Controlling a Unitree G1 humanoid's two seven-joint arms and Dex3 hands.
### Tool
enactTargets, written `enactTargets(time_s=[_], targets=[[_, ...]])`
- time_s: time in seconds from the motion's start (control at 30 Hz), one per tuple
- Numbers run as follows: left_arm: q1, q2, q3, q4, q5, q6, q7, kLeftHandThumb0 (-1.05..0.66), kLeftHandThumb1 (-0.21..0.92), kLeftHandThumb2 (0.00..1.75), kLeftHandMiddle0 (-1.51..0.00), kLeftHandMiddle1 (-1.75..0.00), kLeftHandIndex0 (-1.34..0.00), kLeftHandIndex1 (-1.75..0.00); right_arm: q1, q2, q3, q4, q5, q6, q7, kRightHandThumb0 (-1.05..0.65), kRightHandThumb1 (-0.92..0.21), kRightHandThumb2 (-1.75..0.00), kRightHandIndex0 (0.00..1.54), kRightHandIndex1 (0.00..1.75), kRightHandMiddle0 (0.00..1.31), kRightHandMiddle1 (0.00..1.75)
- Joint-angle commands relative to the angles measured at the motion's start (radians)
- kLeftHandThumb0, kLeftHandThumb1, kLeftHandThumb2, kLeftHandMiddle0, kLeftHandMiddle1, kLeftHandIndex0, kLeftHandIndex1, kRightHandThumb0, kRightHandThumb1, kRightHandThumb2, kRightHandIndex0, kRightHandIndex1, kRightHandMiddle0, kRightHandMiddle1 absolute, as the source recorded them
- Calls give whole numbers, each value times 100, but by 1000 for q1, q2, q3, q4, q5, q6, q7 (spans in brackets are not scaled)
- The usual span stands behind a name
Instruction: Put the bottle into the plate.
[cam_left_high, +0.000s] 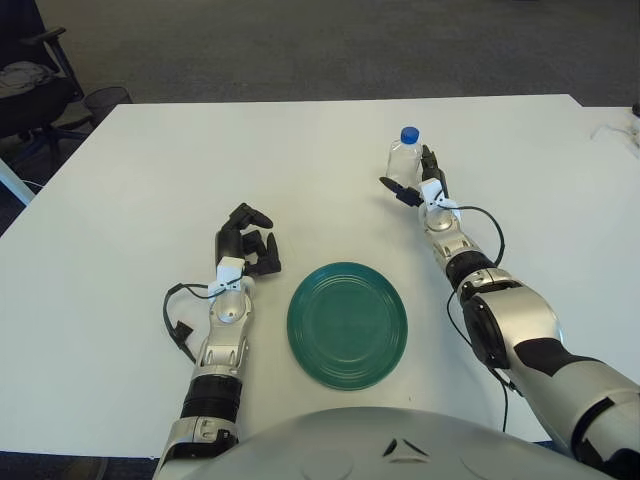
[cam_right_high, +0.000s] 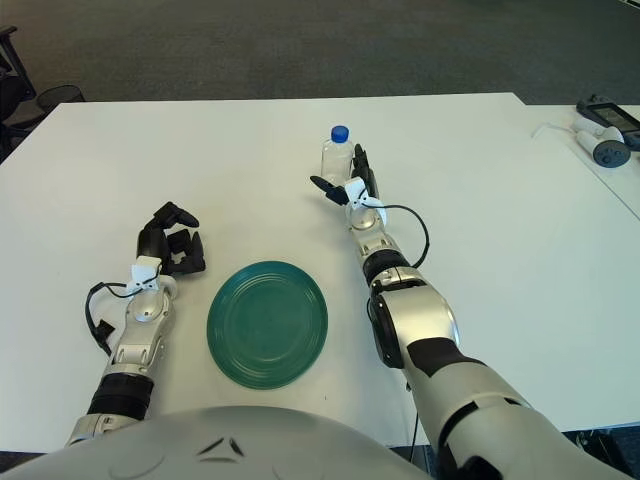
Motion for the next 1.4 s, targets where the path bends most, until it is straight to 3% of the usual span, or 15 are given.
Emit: enactTargets(time_s=[0.0, 1.37], targets=[[37, 7, 1, 24, 12, 35, 1, -56, 10, 158, -132, -175, -79, -175, -28, -11, -10, 11, 8, 12, 7, -105, -82, -16, 0, 0, 0, 0], [69, -1, 3, -14, 9, 43, 14, -57, 9, 159, -132, -175, -79, -175, -67, -3, -20, 35, 9, 46, 11, -105, -90, -16, 0, 0, 0, 0]])
